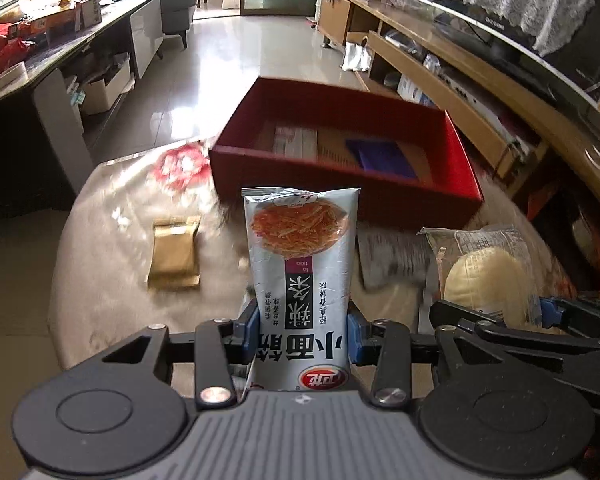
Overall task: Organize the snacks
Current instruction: 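Lift the silver bag and wrapped bun and carry them toward the red box, then lower both snacks into the red box and open both grippers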
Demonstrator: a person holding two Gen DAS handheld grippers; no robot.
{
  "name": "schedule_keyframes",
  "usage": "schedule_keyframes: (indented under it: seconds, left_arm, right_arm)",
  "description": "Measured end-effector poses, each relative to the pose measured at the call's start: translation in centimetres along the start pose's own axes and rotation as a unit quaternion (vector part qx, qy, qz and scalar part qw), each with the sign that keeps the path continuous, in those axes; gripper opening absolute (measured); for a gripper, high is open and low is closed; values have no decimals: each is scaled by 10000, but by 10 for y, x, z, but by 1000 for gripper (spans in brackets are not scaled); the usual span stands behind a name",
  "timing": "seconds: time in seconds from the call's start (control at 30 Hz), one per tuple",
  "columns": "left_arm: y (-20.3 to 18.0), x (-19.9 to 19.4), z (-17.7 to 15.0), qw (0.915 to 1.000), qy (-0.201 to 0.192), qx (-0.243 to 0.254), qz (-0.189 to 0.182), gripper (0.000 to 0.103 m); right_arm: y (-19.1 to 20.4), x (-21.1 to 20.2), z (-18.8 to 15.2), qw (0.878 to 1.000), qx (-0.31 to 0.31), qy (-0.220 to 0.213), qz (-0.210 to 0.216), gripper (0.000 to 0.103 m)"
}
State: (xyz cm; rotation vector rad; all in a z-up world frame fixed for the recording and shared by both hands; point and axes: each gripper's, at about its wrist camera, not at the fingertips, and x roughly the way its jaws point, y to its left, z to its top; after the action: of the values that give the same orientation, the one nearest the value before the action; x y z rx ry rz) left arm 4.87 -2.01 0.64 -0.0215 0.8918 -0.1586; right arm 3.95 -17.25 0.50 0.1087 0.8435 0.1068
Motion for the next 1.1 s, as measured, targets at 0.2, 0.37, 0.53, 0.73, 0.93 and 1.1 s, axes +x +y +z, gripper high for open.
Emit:
schedule_keyframes:
  seconds: [0.2, 0.37, 0.53, 0.73, 0.93, 1.1]
  left_arm:
    - [-6, 18, 39, 9999, -132, -49, 11, 41]
    - [-11, 33, 72, 9996, -281, -24, 63, 40]
    - [-14, 59, 103, 9994, -309, -99, 80, 40]
    - [-21, 90, 127, 9994, -274, -140, 169, 39]
    - [-18, 109, 139, 9989, -270, -183, 325, 39]
    - [-14, 123, 143, 9987, -213, -244, 392, 38]
  right_arm:
    - [-12, 16, 33, 9998, 139, -138, -29, 64]
    - [-23, 31, 60, 9994, 234, -255, -51, 64]
    - [-33, 50, 89, 9990, 283, -339, -92, 64]
    - [-43, 78, 110, 9988, 372, -250, -180, 64]
    - [-44, 98, 125, 9991, 331, -196, -188, 64]
    - [-40, 111, 130, 9994, 238, -128, -231, 64]
